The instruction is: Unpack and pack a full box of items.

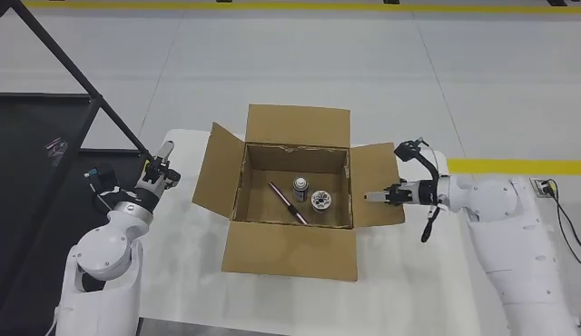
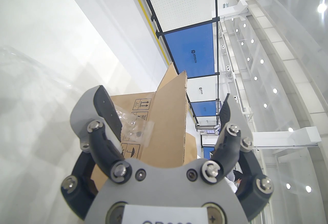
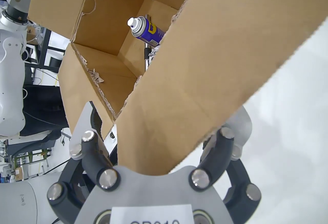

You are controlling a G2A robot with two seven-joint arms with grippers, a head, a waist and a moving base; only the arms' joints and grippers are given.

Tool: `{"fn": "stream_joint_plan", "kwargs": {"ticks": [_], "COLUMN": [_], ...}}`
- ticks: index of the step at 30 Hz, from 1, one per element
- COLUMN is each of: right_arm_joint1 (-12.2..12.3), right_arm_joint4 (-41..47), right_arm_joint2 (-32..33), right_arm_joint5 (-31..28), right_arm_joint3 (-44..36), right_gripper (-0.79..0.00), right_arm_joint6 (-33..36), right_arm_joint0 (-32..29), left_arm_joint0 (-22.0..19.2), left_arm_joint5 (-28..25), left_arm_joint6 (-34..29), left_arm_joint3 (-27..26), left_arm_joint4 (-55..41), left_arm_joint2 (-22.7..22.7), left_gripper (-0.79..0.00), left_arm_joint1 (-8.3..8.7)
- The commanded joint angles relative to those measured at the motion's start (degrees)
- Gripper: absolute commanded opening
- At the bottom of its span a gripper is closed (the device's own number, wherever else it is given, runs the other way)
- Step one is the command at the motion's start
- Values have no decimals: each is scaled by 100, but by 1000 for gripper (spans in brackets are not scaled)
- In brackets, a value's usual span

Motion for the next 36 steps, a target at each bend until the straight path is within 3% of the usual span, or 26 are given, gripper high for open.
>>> {"fn": "stream_joint_plan", "kwargs": {"ticks": [1, 10, 18, 27, 36], "right_arm_joint1": [61, 362, 468, 475, 355], "right_arm_joint4": [42, 183, 686, 1446, 1485], "right_arm_joint2": [-83, -49, 199, -139, -834], "right_arm_joint5": [-7, 1, -108, -545, -499], "right_arm_joint3": [-157, -1117, -1509, -1413, -1149], "right_gripper": [0, 0, 0, 0, 0], "right_arm_joint6": [-6, 1, -427, -550, -1273], "right_arm_joint0": [-69, -616, -1032, -771, -345], "left_arm_joint0": [0, 0, 0, 339, 519], "left_arm_joint5": [0, 0, 0, -290, -384], "left_arm_joint6": [0, 0, 0, -502, -719], "left_arm_joint3": [0, 0, 0, -339, -623], "left_arm_joint4": [0, 0, 0, 8, -301], "left_arm_joint2": [0, 0, 0, 200, 478], "left_gripper": [0, 0, 0, 0, 0], "left_arm_joint1": [0, 0, 0, 61, 87]}}
